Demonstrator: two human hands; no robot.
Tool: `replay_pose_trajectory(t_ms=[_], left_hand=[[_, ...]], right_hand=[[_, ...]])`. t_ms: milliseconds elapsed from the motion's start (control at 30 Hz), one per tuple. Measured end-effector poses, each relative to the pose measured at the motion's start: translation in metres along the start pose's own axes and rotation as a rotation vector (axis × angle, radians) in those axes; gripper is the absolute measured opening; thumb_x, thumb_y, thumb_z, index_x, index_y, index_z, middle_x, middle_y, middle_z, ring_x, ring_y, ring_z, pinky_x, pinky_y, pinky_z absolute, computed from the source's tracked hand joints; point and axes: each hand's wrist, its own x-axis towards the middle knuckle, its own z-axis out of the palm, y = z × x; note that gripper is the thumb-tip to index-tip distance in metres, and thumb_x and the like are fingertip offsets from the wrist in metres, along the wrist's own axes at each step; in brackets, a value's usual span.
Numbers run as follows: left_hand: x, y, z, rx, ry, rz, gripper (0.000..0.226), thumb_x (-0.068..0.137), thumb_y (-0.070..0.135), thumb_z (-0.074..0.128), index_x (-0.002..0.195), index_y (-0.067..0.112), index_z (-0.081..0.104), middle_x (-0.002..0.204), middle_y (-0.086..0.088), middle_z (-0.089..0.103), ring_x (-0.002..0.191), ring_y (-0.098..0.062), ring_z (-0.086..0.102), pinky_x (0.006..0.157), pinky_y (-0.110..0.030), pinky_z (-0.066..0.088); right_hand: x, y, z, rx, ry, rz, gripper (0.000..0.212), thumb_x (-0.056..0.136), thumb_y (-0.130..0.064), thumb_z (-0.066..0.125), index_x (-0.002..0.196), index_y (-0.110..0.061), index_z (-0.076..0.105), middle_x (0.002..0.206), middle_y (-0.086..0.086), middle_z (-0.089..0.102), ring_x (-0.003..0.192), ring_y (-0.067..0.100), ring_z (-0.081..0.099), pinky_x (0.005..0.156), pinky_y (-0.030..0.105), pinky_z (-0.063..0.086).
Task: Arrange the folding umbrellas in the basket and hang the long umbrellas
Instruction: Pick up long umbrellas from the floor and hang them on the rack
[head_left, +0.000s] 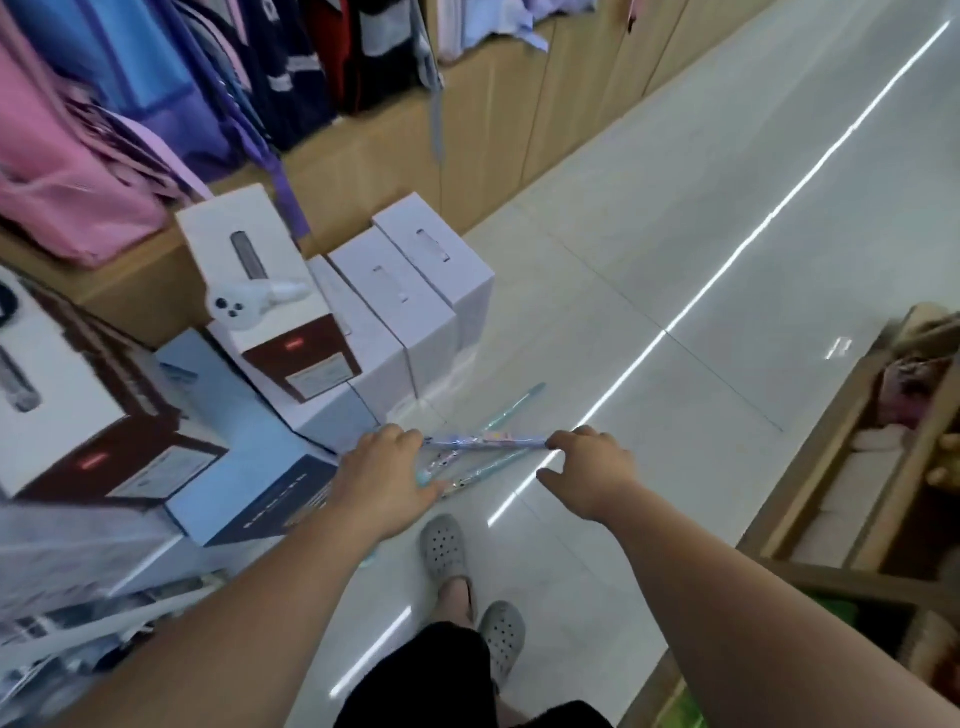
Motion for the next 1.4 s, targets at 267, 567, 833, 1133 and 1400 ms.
replay_pose_trajectory(t_ms=[267,567,833,1133,1400], left_hand=[[0.149,0.004,0.064,-0.052,-0.214,-0.067,0.054,0.084,0.052,0.066,0.128,0.021,0.054,0.129,-0.004,0.055,0.118,-0.028,0.055,0.093,-0.041,0.050],[0.330,-0.011,0.224,0.058,-0.311,-0.083,0.055,0.089,0.049,0.059,0.135,0.020,0.048,0.130,-0.006,0.052,0.118,-0.028,0.054,0.090,-0.040,0.049],[0.425,-0.034,0.391,-0.105,-0.376,-0.265,0.060,0.089,0.049,0.059,0.142,0.028,0.040,0.127,-0.008,0.064,0.114,-0.033,0.060,0.088,-0.039,0.052],[0.466,-0.065,0.481,-0.329,-0.361,-0.405,0.084,0.090,0.045,0.066,0.157,0.033,0.015,0.128,-0.008,0.064,0.116,-0.033,0.060,0.097,-0.043,0.051],[0.476,-0.065,0.503,-0.452,-0.336,-0.420,0.083,0.094,0.040,0.065,0.160,0.030,0.015,0.159,-0.002,0.037,0.137,-0.029,0.045,0.107,-0.036,0.039]], right_hand=[[0.136,0.055,0.028,0.041,-0.114,0.064,0.051,0.091,-0.054,0.055,0.138,-0.034,0.051,0.146,-0.007,0.047,0.135,0.019,0.042,0.107,0.039,0.040],[0.350,0.111,0.148,-0.087,-0.197,-0.099,0.049,0.093,-0.050,0.052,0.138,-0.031,0.050,0.136,0.000,0.054,0.125,0.025,0.050,0.099,0.040,0.045],[0.488,0.132,0.291,-0.191,-0.319,-0.217,0.053,0.093,-0.049,0.051,0.142,-0.029,0.046,0.133,0.002,0.055,0.122,0.026,0.050,0.100,0.042,0.041],[0.560,0.160,0.391,-0.106,-0.271,-0.232,0.046,0.096,-0.043,0.052,0.139,-0.028,0.046,0.127,0.006,0.056,0.115,0.032,0.053,0.093,0.042,0.043],[0.586,0.161,0.406,-0.095,-0.311,-0.297,0.033,0.098,-0.040,0.052,0.126,-0.022,0.053,0.121,0.006,0.061,0.109,0.032,0.057,0.089,0.039,0.044]])
